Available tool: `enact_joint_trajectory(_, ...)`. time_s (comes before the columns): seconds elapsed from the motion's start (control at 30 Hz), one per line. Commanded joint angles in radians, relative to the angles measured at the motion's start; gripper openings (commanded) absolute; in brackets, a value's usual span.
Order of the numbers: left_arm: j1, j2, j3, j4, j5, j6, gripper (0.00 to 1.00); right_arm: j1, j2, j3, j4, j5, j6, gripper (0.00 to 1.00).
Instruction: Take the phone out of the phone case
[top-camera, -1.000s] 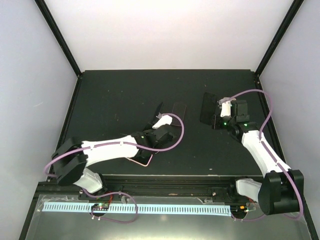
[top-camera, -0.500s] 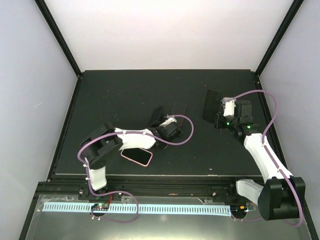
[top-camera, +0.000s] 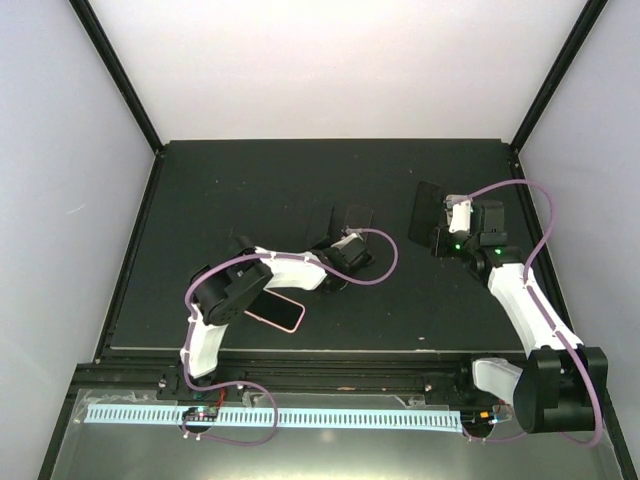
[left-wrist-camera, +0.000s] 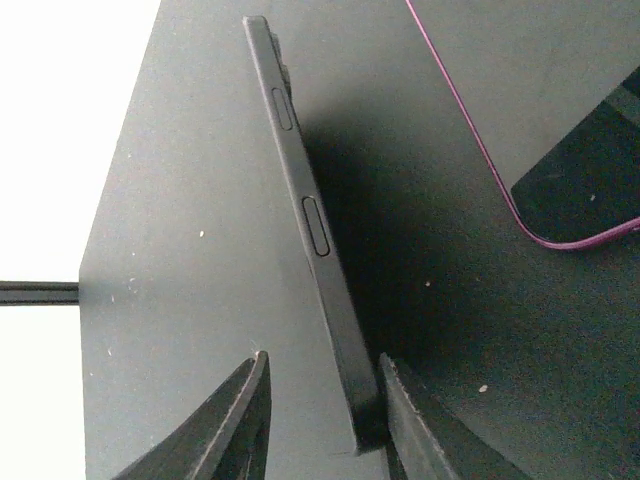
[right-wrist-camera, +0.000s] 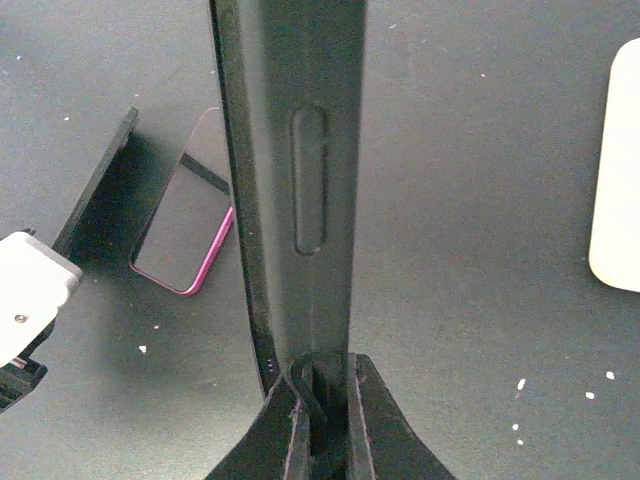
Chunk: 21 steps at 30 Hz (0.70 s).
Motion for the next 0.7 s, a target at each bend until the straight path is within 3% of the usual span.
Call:
enact_joint_trajectory(0.0, 0.007, 0.015, 0.044, 0.023, 0.011, 0.015, 0.32, -0.022, 0.009, -0.001, 0.032, -0.003, -0.013, 0.01)
enact_joint_trajectory(0.07, 0.006, 0.013, 0.046, 0.019, 0.001, -0.001, 0.34, -0.025, 0.007, -0.007, 0.04, 0.008, -0.012, 0.01)
enact_joint_trajectory(0.27, 0.004, -0.068, 0.013, -0.024, 0.053, -0.1, 0.59, -0.025, 0.038, 0.001, 0.051, 0.018, -0.035, 0.01)
enact_joint_trajectory(0.43, 0.003, -0.173, -0.041, -0.079, 0.119, -0.202, 0.66, -0.024, 0.059, 0.015, 0.048, -0.004, -0.087, 0.01)
enact_joint_trajectory(0.67, -0.003, -0.439, -0.174, -0.07, 0.296, -0.302, 0.74, -0.03, 0.058, 0.077, -0.015, -0.002, -0.18, 0.01)
